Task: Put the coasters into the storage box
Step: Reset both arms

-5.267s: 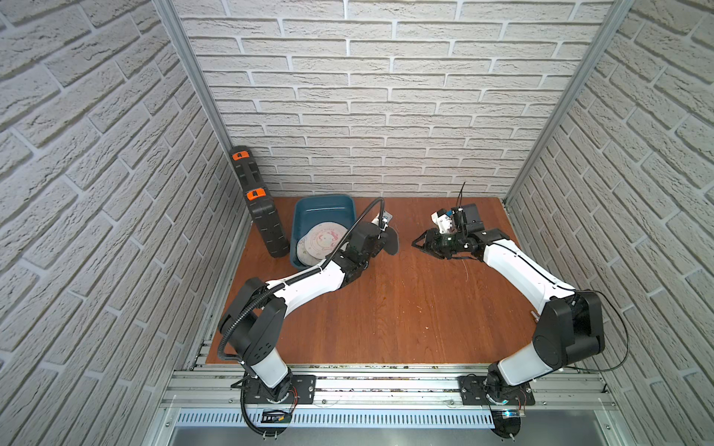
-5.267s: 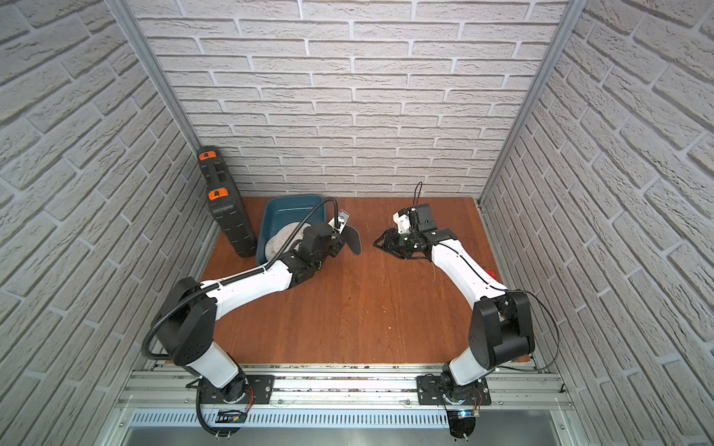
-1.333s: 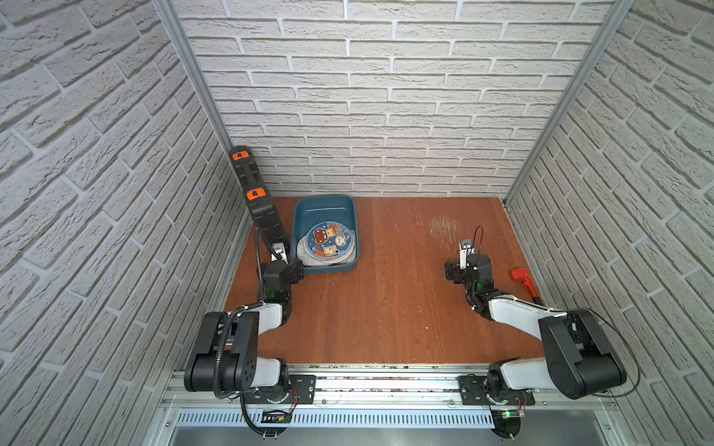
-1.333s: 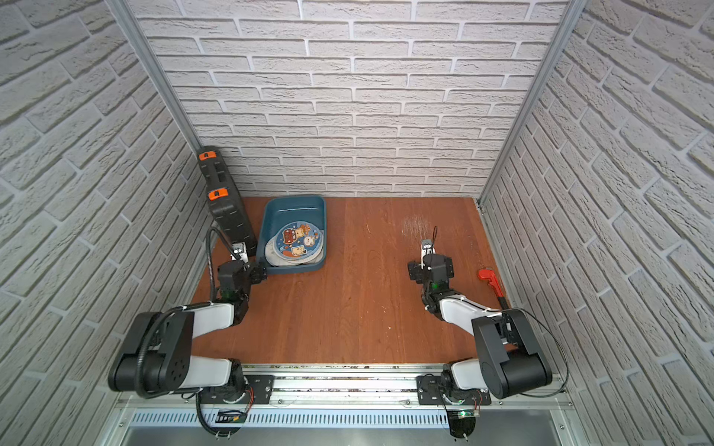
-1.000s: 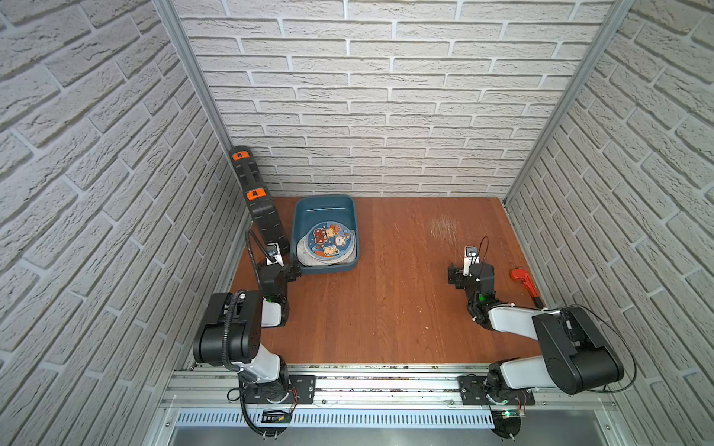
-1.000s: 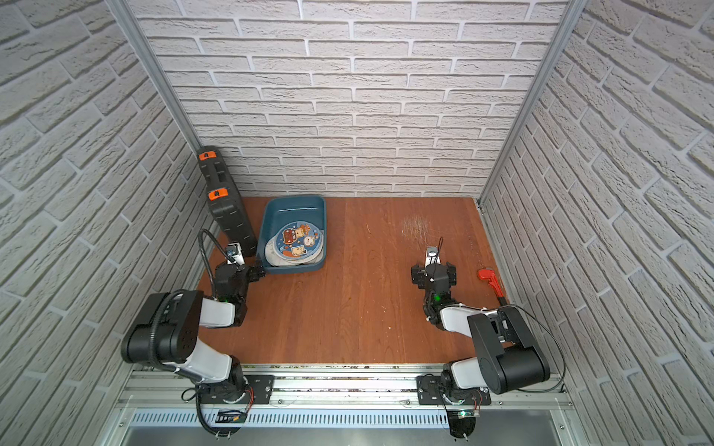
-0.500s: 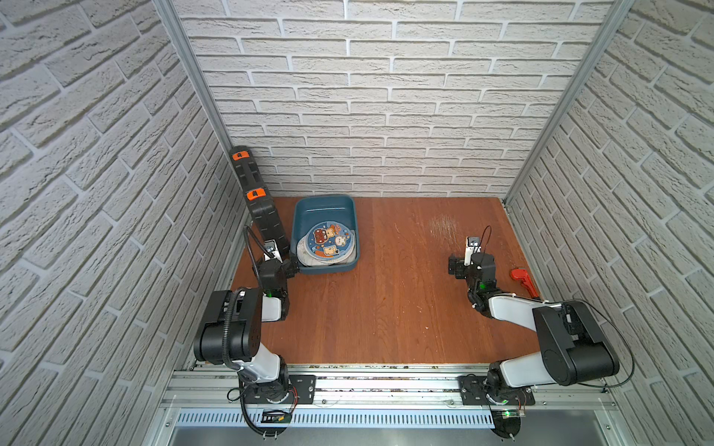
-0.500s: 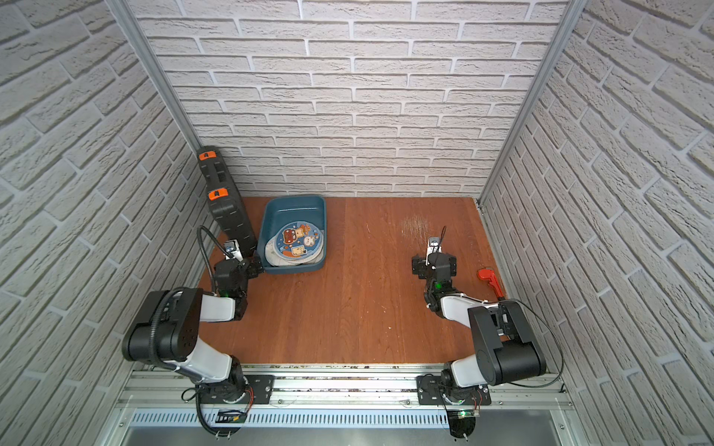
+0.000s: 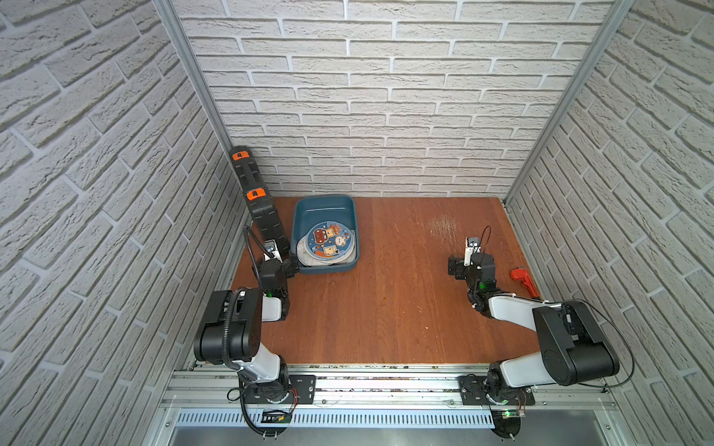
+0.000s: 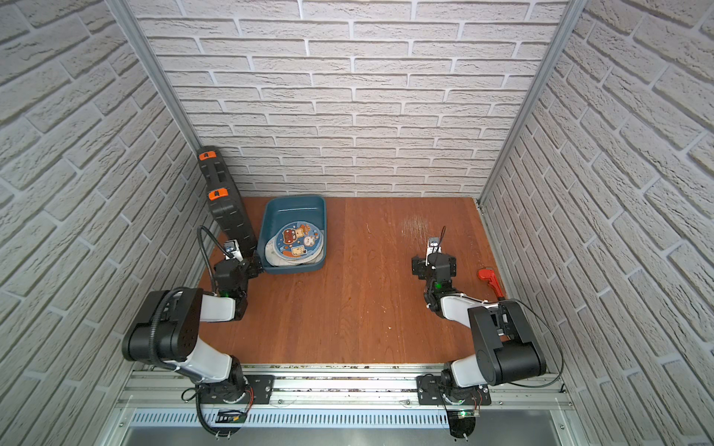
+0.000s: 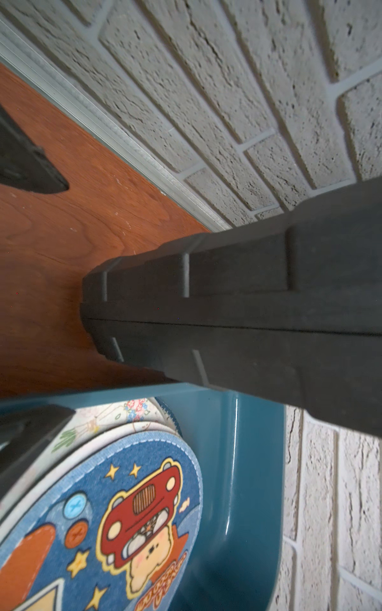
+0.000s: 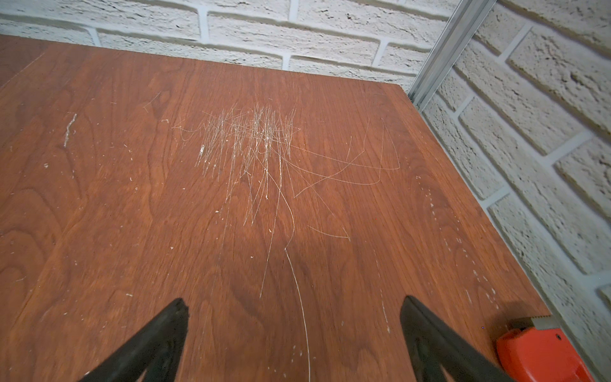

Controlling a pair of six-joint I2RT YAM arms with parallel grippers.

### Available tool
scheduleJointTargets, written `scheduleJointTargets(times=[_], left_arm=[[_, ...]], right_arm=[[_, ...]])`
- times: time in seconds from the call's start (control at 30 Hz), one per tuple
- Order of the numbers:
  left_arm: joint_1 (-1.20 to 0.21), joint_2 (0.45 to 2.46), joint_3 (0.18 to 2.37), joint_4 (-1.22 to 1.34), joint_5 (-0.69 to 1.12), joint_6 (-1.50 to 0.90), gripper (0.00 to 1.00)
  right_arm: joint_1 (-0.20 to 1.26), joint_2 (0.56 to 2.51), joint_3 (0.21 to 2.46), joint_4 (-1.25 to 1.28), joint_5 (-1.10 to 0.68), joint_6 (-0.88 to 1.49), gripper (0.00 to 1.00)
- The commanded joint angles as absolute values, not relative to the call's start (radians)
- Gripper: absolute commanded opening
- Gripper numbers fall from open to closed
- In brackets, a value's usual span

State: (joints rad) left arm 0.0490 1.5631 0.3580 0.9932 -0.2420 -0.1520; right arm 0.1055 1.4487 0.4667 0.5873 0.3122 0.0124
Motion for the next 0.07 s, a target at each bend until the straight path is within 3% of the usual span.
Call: scheduleJointTargets(times=[0.0, 0.03], left_arm=[[0.044, 1.574, 0.363, 0.969, -0.261, -0.14, 0.98], [0.044, 1.574, 0.363, 0.969, -0.261, -0.14, 0.98]], right_arm=[[0.103, 1.447, 0.472, 0.612, 0.308, 0.024, 1.0], [0.103, 1.446, 0.472, 0.613, 0.308, 0.024, 1.0]])
